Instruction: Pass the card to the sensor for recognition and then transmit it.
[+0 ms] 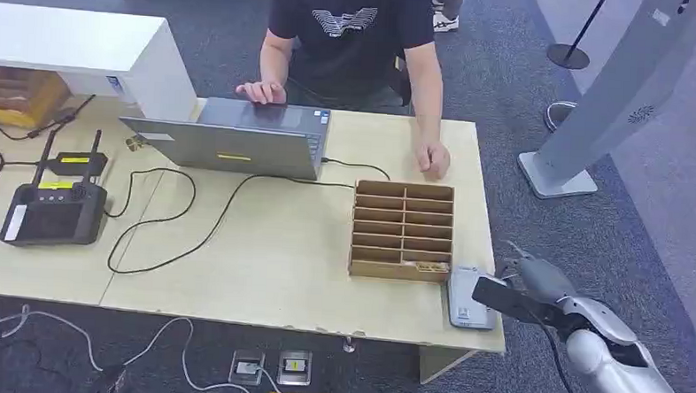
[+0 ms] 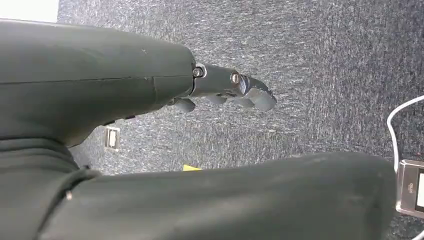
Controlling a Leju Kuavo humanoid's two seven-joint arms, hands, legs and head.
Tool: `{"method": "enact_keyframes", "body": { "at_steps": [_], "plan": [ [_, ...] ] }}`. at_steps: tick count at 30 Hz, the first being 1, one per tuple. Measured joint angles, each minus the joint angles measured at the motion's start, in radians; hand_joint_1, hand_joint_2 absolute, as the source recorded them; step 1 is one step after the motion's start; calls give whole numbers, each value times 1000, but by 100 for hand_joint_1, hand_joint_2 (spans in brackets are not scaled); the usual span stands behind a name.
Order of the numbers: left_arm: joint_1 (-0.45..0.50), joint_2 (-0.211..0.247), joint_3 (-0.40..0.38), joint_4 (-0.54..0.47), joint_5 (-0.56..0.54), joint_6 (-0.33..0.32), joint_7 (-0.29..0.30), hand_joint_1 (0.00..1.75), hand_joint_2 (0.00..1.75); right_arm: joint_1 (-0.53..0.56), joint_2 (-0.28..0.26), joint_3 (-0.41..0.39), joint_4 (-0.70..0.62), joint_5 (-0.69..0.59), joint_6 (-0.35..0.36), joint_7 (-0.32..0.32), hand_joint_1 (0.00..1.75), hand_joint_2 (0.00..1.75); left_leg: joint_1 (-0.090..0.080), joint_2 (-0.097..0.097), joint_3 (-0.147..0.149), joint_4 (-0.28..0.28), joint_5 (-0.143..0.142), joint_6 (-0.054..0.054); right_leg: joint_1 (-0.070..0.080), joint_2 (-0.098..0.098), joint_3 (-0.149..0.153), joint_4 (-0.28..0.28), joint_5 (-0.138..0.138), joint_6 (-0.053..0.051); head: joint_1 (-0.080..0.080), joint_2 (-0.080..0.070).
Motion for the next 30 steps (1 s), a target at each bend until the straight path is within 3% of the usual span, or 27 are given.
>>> {"method": "enact_keyframes", "body": {
  "at_steps": [18,30],
  "plan": [
    [-1,2,0,0,1,0,0,0,0,-28,-14,-9,12,-15,3,14,175,175,0,1,-1,0,0,0,0,1,0,0,1,0,0,0],
    [-5,5,0,0,-6,3,-11,0,0,-222,-75,-130,-118,3,24,23,175,175,0,1,-2,0,0,0,0,1,-2,0,1,0,0,0]
  ]
}}
